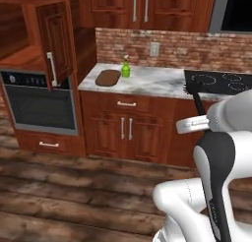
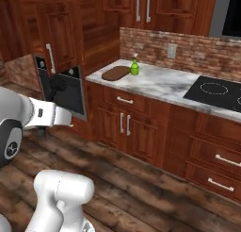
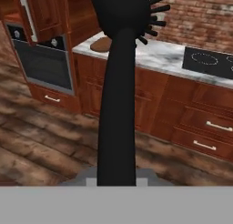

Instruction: Grab the spray bottle from the cabinet, then place it next to the cutting board for sanitizing. Then grab the dish brush from the countertop next to the sink and place it next to the cutting board.

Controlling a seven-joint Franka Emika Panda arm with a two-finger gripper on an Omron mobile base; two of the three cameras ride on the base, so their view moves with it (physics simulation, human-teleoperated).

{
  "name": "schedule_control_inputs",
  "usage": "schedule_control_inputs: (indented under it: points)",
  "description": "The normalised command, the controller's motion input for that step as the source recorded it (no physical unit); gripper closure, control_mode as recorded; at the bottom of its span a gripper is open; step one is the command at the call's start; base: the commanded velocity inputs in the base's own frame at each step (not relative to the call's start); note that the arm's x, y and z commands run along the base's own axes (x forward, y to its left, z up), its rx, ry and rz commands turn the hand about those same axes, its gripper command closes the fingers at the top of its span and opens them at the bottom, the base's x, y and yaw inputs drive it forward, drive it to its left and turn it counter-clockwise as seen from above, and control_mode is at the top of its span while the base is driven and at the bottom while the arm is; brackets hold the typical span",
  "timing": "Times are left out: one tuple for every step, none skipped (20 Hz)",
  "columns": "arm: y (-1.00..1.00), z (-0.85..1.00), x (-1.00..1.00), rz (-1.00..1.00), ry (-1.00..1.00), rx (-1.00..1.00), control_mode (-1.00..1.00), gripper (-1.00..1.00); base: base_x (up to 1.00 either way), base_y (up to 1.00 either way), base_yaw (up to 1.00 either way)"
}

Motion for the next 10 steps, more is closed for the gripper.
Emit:
schedule_control_inputs:
  points:
    - [0.0, 0.0, 0.0, 0.0, 0.0, 0.0, 1.0, 1.0, 1.0, 0.34, -0.17]
    - [0.0, 0.0, 0.0, 0.0, 0.0, 0.0, 1.0, 1.0, 1.0, 0.33, -0.16]
    - [0.0, 0.0, 0.0, 0.0, 0.0, 0.0, 1.0, 1.0, 1.0, 0.31, -0.15]
    - [0.0, 0.0, 0.0, 0.0, 0.0, 0.0, 1.0, 1.0, 1.0, 0.26, -0.15]
    - [0.0, 0.0, 0.0, 0.0, 0.0, 0.0, 1.0, 1.0, 1.0, 0.15, -0.13]
    - [0.0, 0.0, 0.0, 0.0, 0.0, 0.0, 1.0, 1.0, 1.0, 0.0, -0.1]
    - [0.0, 0.0, 0.0, 0.0, 0.0, 0.0, 1.0, 1.0, 1.0, 0.0, -0.09]
    - [0.0, 0.0, 0.0, 0.0, 0.0, 0.0, 1.0, 1.0, 1.0, 0.0, -0.1]
    - [0.0, 0.0, 0.0, 0.0, 0.0, 0.0, 1.0, 1.0, 1.0, 0.0, -0.1]
    - [0.0, 0.0, 0.0, 0.0, 0.0, 0.0, 1.0, 1.0, 1.0, 0.23, -0.13]
